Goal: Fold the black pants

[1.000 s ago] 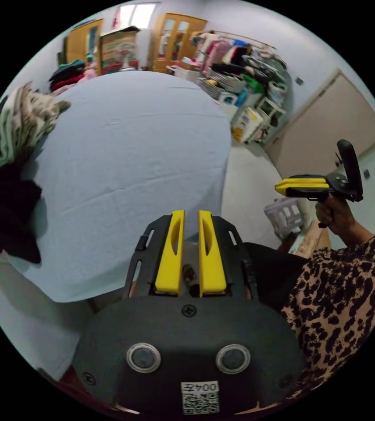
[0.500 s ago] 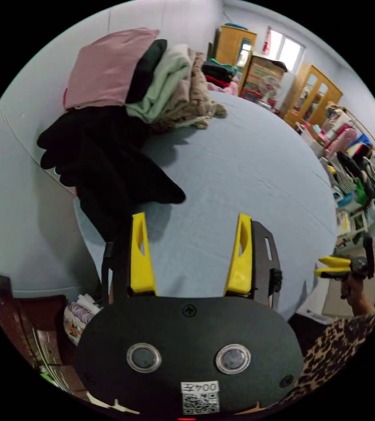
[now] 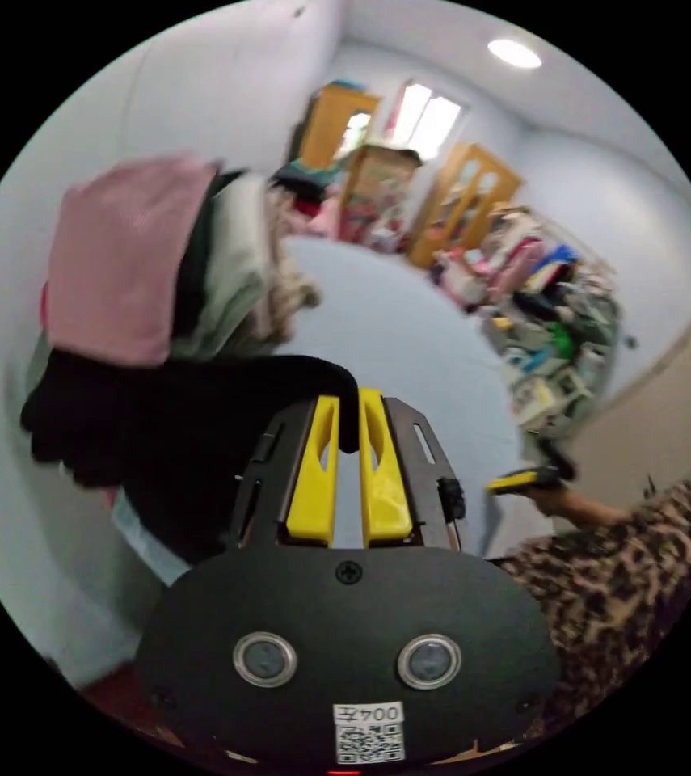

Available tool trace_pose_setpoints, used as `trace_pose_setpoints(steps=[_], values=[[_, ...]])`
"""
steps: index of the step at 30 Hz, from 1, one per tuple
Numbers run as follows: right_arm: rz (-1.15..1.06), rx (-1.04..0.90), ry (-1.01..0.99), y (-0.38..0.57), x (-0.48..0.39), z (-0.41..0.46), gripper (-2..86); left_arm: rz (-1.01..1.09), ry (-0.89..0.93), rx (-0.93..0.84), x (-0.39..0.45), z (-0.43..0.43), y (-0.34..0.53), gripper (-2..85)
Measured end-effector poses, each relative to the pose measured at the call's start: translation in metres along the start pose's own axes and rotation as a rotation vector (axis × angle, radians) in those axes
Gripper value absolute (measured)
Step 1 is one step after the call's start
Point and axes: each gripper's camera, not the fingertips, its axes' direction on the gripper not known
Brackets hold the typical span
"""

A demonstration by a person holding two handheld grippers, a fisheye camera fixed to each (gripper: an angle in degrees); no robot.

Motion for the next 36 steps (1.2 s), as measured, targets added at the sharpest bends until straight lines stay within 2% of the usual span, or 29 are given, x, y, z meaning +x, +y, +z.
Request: trace_pose_setpoints(steps=[2, 5, 8, 9, 11, 15, 17, 19, 21, 25, 29, 32, 33, 36], values=[[0.012, -0.007, -0.015, -0.015, 0.009, -0.011, 0.5, 0.103, 0.071, -0.023, 0.027, -0.024, -0.036, 5.4], [0.034, 0.004, -0.057, -0.034, 0.026, -0.029, 0.6, 0.230, 0.174, -0.110, 0.039, -0.006, -0.076, 7.7], [0.051, 0.031, -0.089, -0.046, 0.043, -0.045, 1.6, 0.094, 0.498, -0.148, 0.011, 0.038, -0.086, 14.3], [0.066, 0.049, -0.106, -0.048, 0.049, -0.052, 2.8, 0.059, 0.532, -0.123, 0.004, 0.045, -0.083, 15.9], [0.086, 0.081, -0.129, -0.050, 0.056, -0.061, 4.6, 0.075, 0.466, -0.096, 0.000, 0.048, -0.073, 16.5], [0.072, 0.124, -0.085, -0.057, 0.064, -0.082, 7.4, 0.122, 0.231, -0.166, -0.016, 0.059, -0.033, 15.7], [0.060, 0.134, -0.095, -0.059, 0.069, -0.091, 9.4, 0.115, 0.200, -0.204, -0.028, 0.065, -0.010, 14.5], [0.040, 0.159, -0.154, -0.060, 0.075, -0.102, 12.3, 0.065, 0.231, -0.235, -0.043, 0.071, 0.014, 13.6], [0.060, 0.279, -0.261, -0.057, 0.089, -0.124, 11.8, -0.030, 0.318, -0.258, -0.060, 0.077, 0.042, 12.4], [0.070, 0.416, -0.374, -0.062, 0.112, -0.155, 9.9, -0.082, 0.363, -0.281, -0.065, 0.082, 0.070, 11.4], [0.094, 0.380, -0.412, -0.085, 0.129, -0.170, 9.3, -0.096, 0.380, -0.271, -0.063, 0.083, 0.073, 11.7], [0.085, 0.304, -0.396, -0.097, 0.133, -0.167, 5.0, -0.092, 0.384, -0.257, -0.060, 0.079, 0.068, 11.7], [0.063, 0.280, -0.411, -0.099, 0.133, -0.167, 1.5, -0.089, 0.386, -0.255, -0.059, 0.078, 0.067, 11.8], [-0.020, 0.330, -0.530, -0.089, 0.138, -0.191, 0.0, -0.084, 0.393, -0.251, -0.056, 0.076, 0.067, 11.8]])
